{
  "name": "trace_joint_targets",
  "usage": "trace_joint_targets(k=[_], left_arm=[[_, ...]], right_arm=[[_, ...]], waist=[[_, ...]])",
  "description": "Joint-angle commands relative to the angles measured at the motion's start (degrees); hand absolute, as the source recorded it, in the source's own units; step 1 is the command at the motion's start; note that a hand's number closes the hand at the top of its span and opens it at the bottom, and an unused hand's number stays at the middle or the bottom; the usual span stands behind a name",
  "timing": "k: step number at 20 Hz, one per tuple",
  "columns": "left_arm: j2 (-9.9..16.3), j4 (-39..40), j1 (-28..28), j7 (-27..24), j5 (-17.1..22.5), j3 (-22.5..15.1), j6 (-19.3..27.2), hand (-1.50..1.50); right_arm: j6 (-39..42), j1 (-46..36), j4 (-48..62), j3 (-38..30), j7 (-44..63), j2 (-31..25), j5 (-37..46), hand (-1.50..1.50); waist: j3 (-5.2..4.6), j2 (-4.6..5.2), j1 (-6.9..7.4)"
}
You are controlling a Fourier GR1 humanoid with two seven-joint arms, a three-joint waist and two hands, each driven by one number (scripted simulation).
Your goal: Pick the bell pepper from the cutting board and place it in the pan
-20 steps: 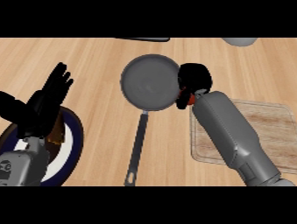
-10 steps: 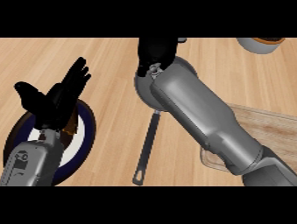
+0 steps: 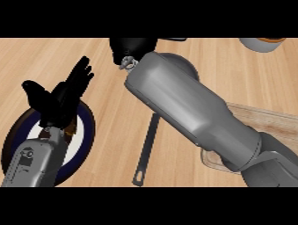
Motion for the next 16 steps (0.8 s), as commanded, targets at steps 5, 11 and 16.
trace_joint_targets(k=[5,11,16], left_arm=[[0.4,0.9,-0.5,0.2,0.2,2.5,1.8,0.0],[1.1,-0.4,2.5,-0.6,-0.5,4.1,3.5,0.0],[1.6,-1.2,4.3,-2.1,-0.2,4.1,1.9,0.0]], right_arm=[[-7.6,-2.0,1.8,3.7,13.3,0.5,-2.3,1.5],[-16.3,2.3,3.9,4.0,11.8,0.5,-0.2,1.5],[-22.4,8.7,5.1,5.7,6.9,0.5,-1.2,1.5]], waist=[[0.2,-0.23,-4.62],[0.36,-0.54,-7.53],[0.38,-0.4,-8.33]])
